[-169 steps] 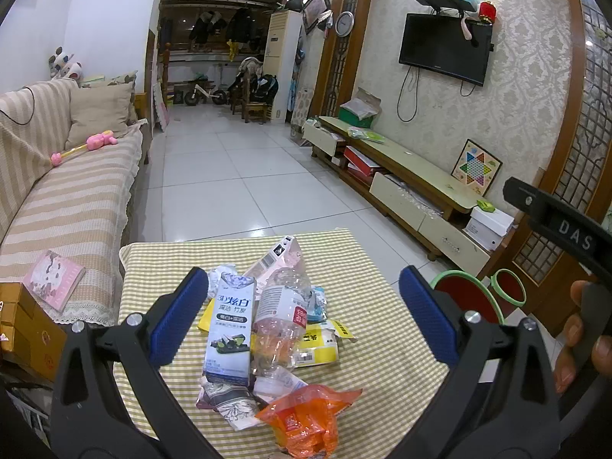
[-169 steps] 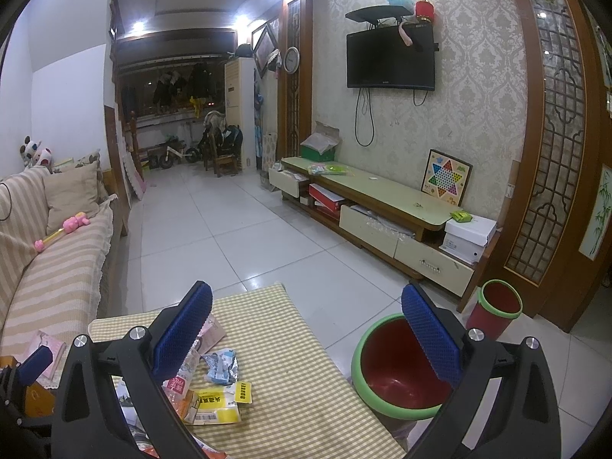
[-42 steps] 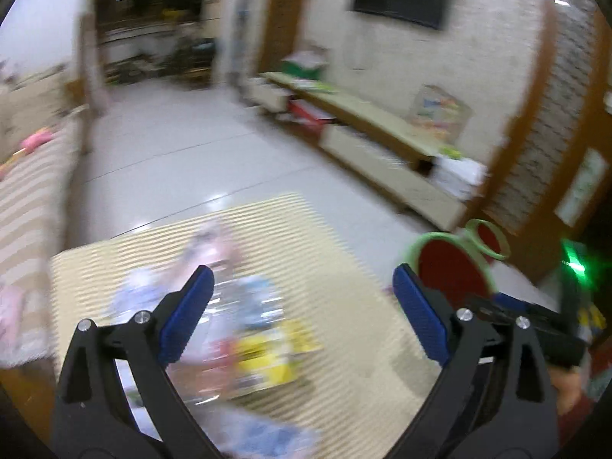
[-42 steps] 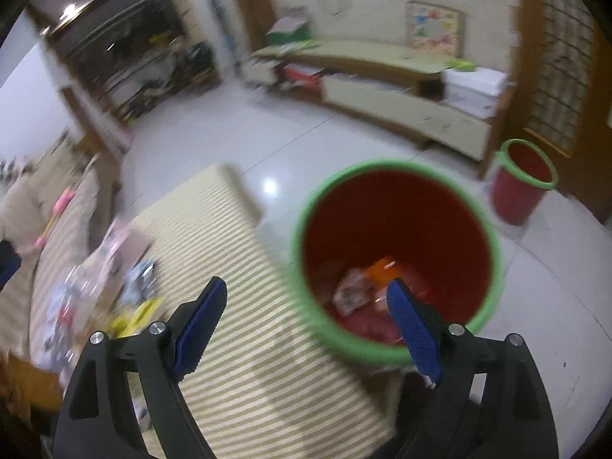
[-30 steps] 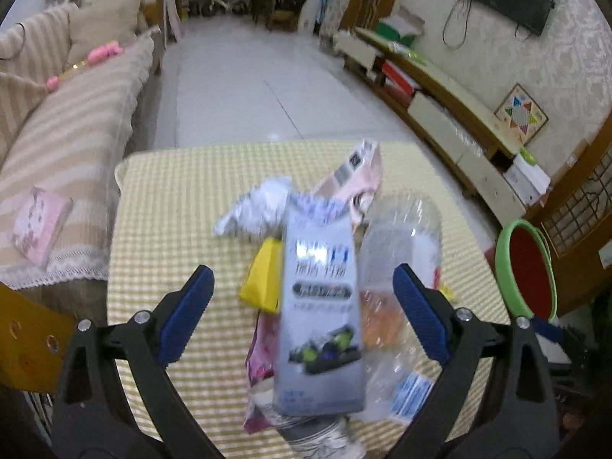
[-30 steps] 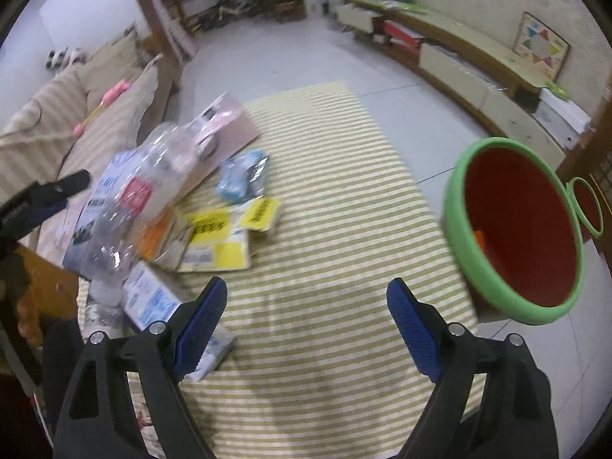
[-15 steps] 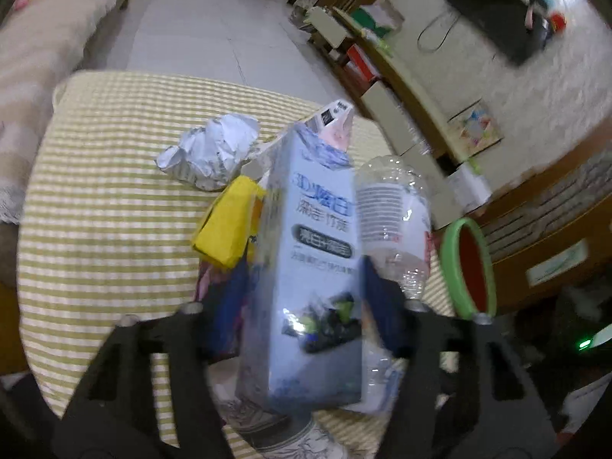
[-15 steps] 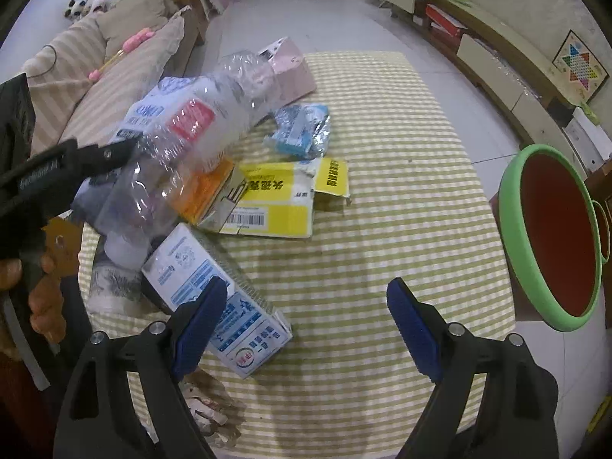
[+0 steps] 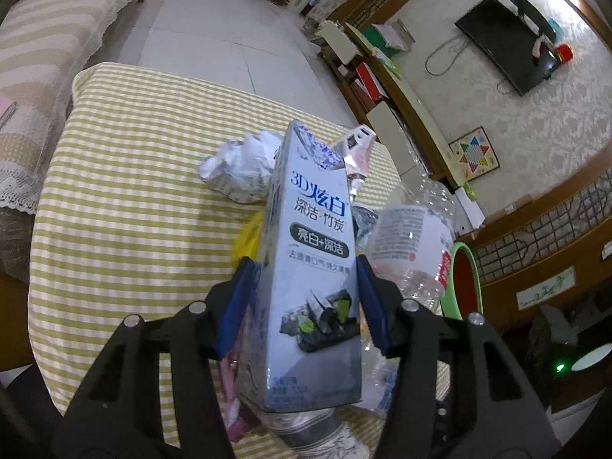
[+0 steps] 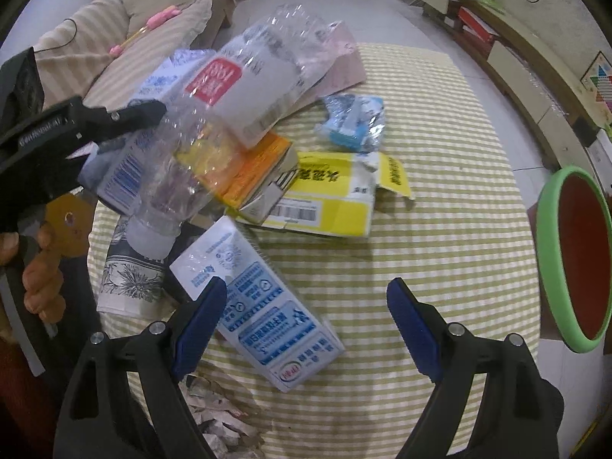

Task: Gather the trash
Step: 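Grasp the white toothpaste box with the left gripper while the right grasps the milk carton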

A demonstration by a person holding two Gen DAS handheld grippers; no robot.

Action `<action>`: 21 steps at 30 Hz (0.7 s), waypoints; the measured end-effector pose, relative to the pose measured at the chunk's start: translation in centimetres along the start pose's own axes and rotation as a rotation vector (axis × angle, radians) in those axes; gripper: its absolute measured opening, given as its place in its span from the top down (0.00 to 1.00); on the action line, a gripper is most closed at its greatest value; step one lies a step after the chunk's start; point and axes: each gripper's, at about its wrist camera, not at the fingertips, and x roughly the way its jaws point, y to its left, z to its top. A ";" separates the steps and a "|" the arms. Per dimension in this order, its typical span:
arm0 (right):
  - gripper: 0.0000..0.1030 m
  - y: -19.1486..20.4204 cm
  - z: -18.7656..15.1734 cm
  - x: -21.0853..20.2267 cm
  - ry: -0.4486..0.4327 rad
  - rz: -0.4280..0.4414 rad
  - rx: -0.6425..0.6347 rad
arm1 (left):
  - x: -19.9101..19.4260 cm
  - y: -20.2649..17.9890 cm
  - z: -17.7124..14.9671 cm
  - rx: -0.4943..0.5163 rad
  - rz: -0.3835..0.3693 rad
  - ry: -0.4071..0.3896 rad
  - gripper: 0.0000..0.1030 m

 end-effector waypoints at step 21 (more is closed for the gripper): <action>0.63 1.8 1.0 0.7 -0.013 0.128 0.008 | -1.4 1.9 0.0 -0.031 0.047 -0.002 0.49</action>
